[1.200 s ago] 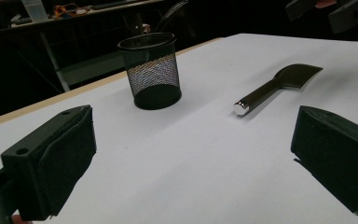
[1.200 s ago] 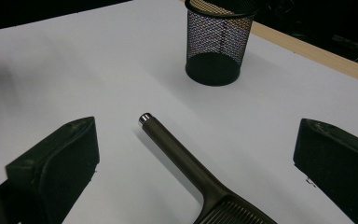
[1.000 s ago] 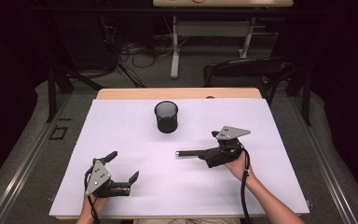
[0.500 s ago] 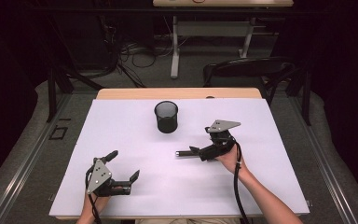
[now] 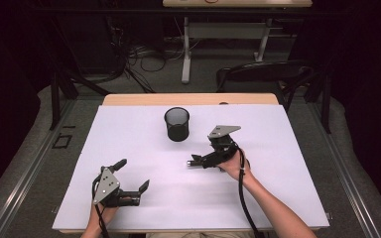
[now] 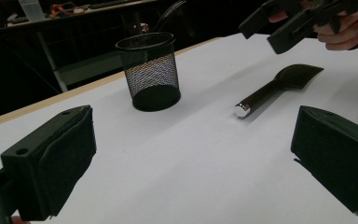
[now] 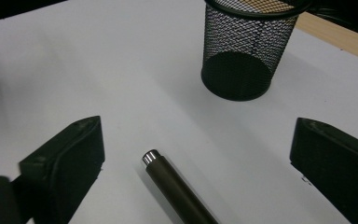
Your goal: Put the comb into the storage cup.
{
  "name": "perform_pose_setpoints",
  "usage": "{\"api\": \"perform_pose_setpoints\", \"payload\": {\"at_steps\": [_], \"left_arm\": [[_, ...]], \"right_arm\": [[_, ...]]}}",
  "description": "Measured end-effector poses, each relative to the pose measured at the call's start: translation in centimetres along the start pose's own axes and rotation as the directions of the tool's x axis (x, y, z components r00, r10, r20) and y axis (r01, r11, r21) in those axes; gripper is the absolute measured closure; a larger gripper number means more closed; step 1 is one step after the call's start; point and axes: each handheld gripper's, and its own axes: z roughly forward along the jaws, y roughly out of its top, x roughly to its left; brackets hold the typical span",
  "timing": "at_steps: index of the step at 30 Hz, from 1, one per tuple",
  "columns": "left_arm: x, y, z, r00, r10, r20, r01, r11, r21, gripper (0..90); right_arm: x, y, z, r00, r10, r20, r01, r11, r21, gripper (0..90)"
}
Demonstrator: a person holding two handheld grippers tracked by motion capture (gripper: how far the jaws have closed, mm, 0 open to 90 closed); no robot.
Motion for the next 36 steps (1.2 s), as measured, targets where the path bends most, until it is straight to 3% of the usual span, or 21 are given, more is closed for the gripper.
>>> {"api": "perform_pose_setpoints", "payload": {"at_steps": [9,11,13,17,22,31,36], "left_arm": [[0.1,0.0,0.0,0.9999,-0.01,-0.011,0.01,1.0,-0.001,0.1],[0.1,0.0,0.0,0.9999,-0.011,-0.012,0.011,0.9999,0.001,0.1],[0.1,0.0,-0.1,0.9999,-0.004,-0.017,0.004,1.0,-0.003,0.1],[0.0,0.1,-0.2,0.9998,-0.003,-0.018,0.003,1.0,-0.004,0.1],[0.1,0.0,0.2,0.9999,-0.01,-0.008,0.01,0.9999,0.007,0.1],[0.1,0.0,0.0,0.9998,-0.016,-0.01,0.016,0.9999,-0.004,0.1],[0.1,0.0,0.0,0.9999,-0.016,-0.005,0.016,0.9999,0.0,0.1]], "right_arm": [[0.2,0.3,0.8,1.0,0.007,-0.005,-0.007,1.0,0.01,17.4],[0.2,0.3,1.1,1.0,0.0,0.004,0.0,1.0,0.023,32.2],[0.2,0.3,1.3,1.0,0.004,0.008,-0.004,0.999,0.034,38.8],[0.4,0.3,1.7,0.9998,-0.02,-0.005,0.02,0.998,0.065,62.8],[0.8,0.2,2.4,0.999,-0.042,0.013,0.04,0.994,0.098,88.1],[1.9,0.2,4.0,0.996,-0.087,0.02,0.082,0.984,0.16,90.0],[2.2,0.1,5.0,0.9933,-0.114,0.021,0.107,0.973,0.206,90.0]]}}
